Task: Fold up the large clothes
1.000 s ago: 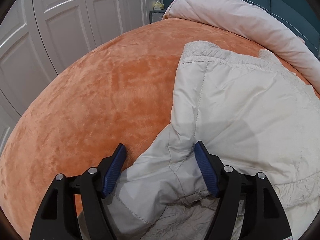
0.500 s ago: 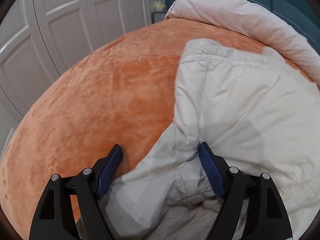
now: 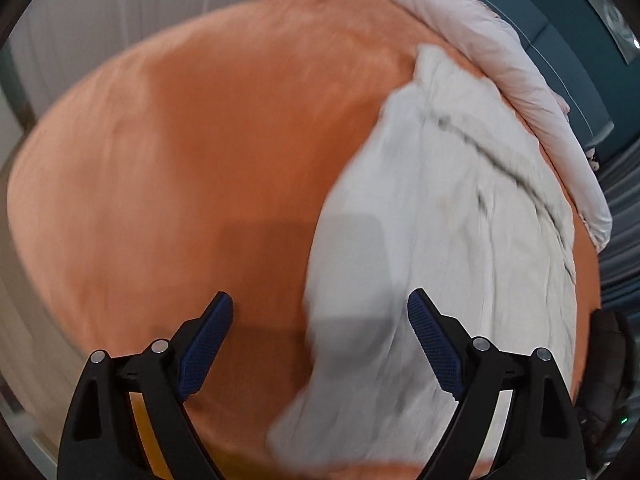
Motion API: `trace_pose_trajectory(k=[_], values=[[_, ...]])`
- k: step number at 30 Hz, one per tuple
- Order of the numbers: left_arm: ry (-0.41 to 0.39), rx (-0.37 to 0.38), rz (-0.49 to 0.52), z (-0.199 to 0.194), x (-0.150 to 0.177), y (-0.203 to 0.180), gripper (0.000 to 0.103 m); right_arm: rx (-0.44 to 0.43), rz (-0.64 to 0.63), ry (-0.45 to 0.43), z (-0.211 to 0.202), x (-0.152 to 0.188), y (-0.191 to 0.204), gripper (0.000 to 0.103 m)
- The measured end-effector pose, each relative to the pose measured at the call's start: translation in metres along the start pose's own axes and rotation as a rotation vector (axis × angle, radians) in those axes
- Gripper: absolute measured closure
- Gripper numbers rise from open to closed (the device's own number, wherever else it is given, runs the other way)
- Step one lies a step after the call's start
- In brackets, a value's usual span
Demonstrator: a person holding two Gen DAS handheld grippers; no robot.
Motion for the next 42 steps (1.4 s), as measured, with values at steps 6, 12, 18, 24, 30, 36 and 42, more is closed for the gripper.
trace_pose_trajectory(k=[6, 12, 18, 24, 30, 36, 42], values=[[-0.049, -0.030, 0.042, 0.003, 0.020, -0.010, 0.017, -0.056, 0.062, 0.006, 0.008, 0.023, 0.011, 0.033], [-0.031, 0.012, 0.039, 0.004, 0.025, -0.014, 0.047, -0.075, 0.109, 0.046, 0.041, 0.021, 0.022, 0.034], [-0.055, 0.073, 0.147, -0.034, 0.030, -0.037, 0.095, -0.127, 0.042, 0.007, 0.020, 0.009, 0.050, 0.090], [-0.014, 0.085, 0.277, -0.102, 0.077, -0.033, 0.096, -0.155, -0.095, 0.010, -0.052, 0.027, 0.062, 0.091], [0.124, -0.047, 0.351, -0.130, 0.169, 0.022, 0.081, -0.046, -0.252, 0.248, -0.077, 0.129, 0.034, 0.076], [-0.232, -0.036, 0.268, -0.208, 0.078, -0.004, 0.050, 0.063, -0.318, 0.119, -0.114, 0.076, 0.023, 0.047], [-0.398, 0.031, 0.313, -0.168, -0.050, -0.091, 0.042, -0.071, -0.190, -0.258, -0.130, -0.082, 0.066, 0.041]])
Point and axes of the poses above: each gripper's, at about its wrist camera, not at the fingertips, and z roughly the way its jaws point, y to its left, x to its underside, the point moved 10 cm from there along z, roughly the way its jaws point, and after that the axes turned 1 degree about -z, right-handed, at the moved point
